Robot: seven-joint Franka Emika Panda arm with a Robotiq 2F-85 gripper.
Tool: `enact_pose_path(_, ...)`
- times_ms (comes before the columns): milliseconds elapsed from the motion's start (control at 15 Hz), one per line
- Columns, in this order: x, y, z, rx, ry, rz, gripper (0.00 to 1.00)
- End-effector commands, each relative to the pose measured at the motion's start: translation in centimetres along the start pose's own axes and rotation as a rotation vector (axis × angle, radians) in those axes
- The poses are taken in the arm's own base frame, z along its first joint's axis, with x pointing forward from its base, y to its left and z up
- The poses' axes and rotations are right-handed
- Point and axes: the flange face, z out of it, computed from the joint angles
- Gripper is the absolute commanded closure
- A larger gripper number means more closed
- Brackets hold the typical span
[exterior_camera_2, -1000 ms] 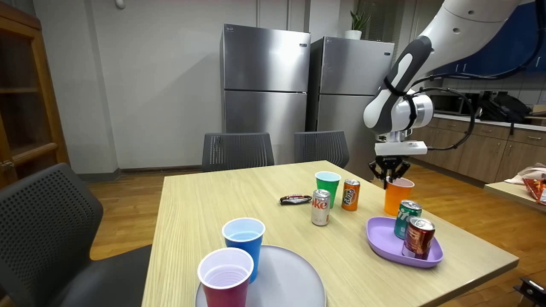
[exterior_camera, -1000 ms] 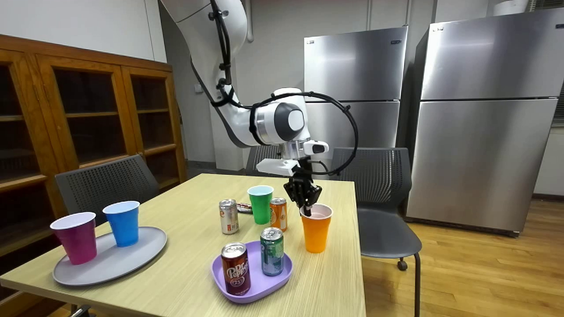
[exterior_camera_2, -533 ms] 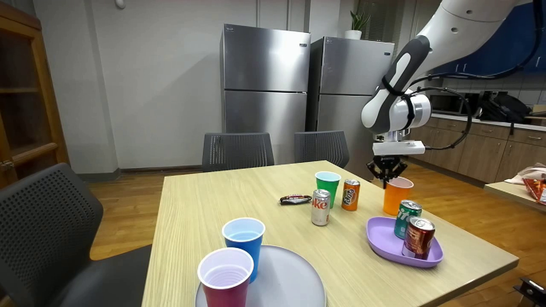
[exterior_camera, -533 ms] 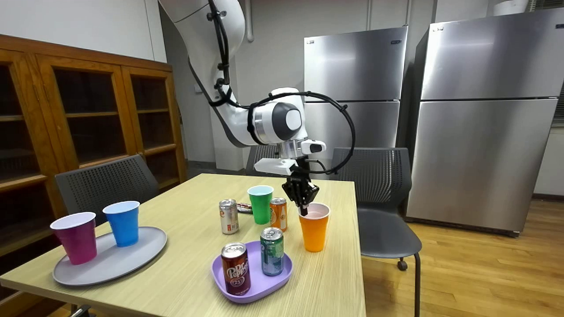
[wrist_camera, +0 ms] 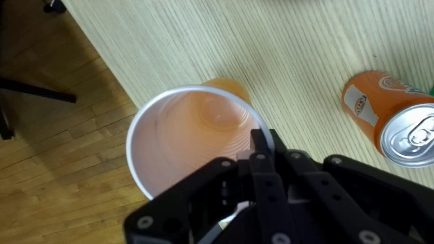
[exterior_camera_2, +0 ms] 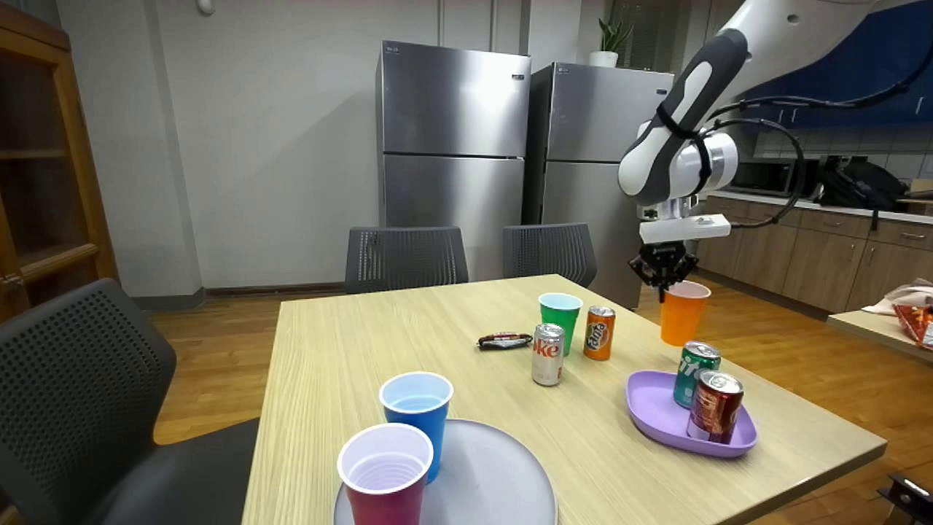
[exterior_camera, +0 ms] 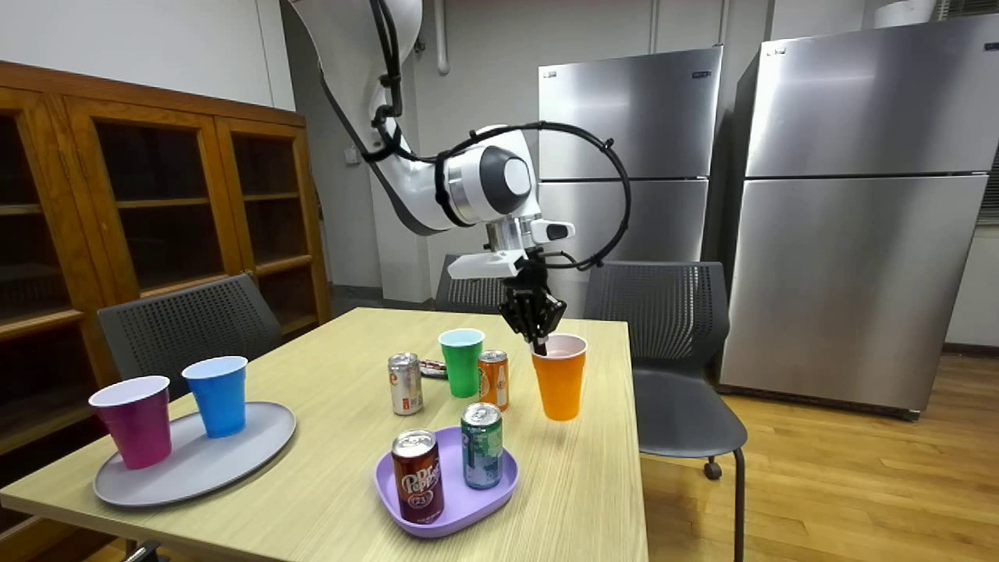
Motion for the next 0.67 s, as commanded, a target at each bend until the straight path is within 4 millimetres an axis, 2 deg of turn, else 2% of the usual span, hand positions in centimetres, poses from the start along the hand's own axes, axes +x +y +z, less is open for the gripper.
enact_pose_path(0,-0.8,0.4,-4.7,-0.034,0.006,-0.062,0.99)
enact_pose_path(133,-1.1,0.0,-6.8,-0.04,0.021,-0.088,0.99)
enact_pose_path(333,-2.3,-1.7,-9.7,-0.042,0.057,-0.137,0.99)
enact_pose_path(600,-6.1,-4.6,-13.7,-0.005,0.086,-0.236,0.99)
